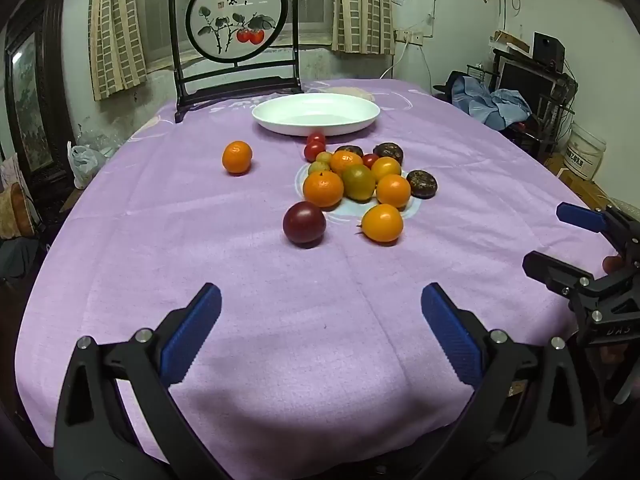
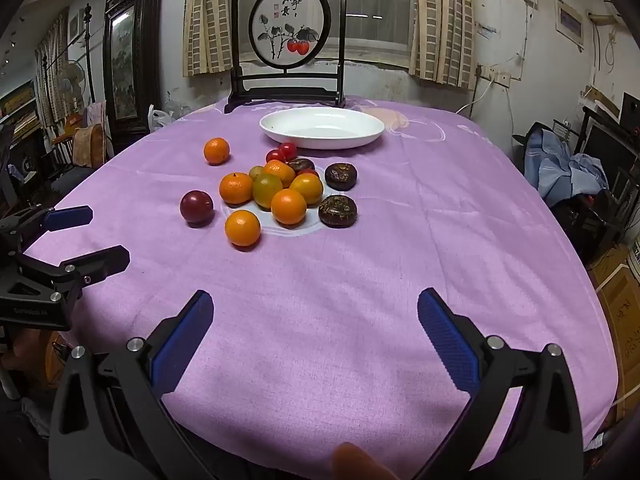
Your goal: Organize fruits
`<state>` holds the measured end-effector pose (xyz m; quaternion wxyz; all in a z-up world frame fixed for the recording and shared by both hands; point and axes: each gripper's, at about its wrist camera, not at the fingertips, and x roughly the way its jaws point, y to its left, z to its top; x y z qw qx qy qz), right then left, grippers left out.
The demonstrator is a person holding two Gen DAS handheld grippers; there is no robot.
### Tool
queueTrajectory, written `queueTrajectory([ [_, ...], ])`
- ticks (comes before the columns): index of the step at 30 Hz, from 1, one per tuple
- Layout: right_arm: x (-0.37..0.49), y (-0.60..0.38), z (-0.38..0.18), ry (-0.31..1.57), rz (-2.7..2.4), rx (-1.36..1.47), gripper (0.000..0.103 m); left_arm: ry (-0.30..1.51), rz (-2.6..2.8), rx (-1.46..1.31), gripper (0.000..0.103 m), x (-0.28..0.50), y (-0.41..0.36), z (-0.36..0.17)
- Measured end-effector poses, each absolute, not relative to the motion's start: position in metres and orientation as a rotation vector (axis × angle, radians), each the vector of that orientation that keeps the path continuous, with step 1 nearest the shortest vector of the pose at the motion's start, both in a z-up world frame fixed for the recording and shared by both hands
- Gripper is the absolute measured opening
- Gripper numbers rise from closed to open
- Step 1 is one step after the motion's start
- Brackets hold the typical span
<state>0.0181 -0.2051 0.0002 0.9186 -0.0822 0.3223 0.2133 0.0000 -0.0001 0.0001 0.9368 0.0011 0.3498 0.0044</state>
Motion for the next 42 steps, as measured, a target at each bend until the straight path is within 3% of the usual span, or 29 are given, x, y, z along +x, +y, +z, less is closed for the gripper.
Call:
queueTrajectory([
  [42, 0.021, -0.200, -0.008, 0.697, 0.448, -0.191, 0.102, 0.720, 0.036, 0.016, 0.101, 0.003, 0.004, -0.009],
])
